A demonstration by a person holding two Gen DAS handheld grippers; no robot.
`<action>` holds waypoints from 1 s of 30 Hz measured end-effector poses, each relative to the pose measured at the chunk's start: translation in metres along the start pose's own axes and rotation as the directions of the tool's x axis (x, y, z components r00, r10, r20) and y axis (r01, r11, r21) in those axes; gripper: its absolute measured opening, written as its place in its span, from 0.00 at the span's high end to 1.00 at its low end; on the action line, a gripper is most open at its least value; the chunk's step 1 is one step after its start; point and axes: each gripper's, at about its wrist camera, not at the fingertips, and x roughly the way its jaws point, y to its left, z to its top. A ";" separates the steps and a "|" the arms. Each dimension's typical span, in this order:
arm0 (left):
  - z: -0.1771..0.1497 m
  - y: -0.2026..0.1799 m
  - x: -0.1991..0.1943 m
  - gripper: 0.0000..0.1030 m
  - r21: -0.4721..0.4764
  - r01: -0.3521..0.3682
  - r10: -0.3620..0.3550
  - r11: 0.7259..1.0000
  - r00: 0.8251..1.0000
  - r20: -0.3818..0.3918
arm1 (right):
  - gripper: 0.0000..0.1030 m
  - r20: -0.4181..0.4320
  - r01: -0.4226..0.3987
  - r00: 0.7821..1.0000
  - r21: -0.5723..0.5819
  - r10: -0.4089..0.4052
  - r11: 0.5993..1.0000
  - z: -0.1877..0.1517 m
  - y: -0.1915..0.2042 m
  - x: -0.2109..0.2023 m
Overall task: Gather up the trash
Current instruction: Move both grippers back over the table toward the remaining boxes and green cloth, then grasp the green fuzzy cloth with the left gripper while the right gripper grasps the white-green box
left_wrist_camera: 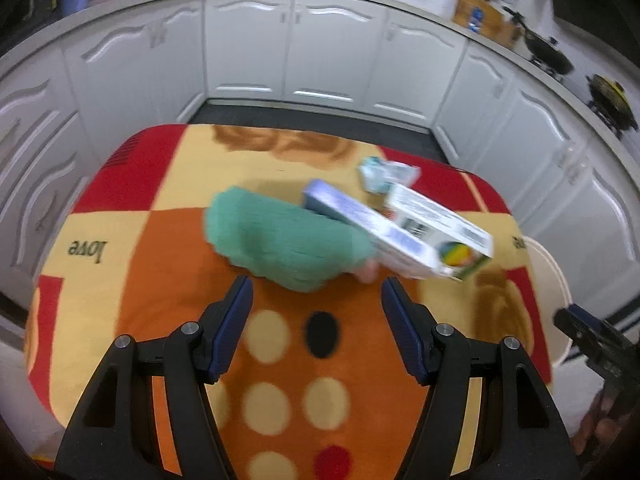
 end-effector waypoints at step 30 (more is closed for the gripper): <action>0.010 0.026 0.015 0.62 0.072 0.220 -0.213 0.973 0.973 -0.085 | 0.35 -0.039 -0.126 0.992 -0.114 0.123 0.985 0.030 0.061 0.041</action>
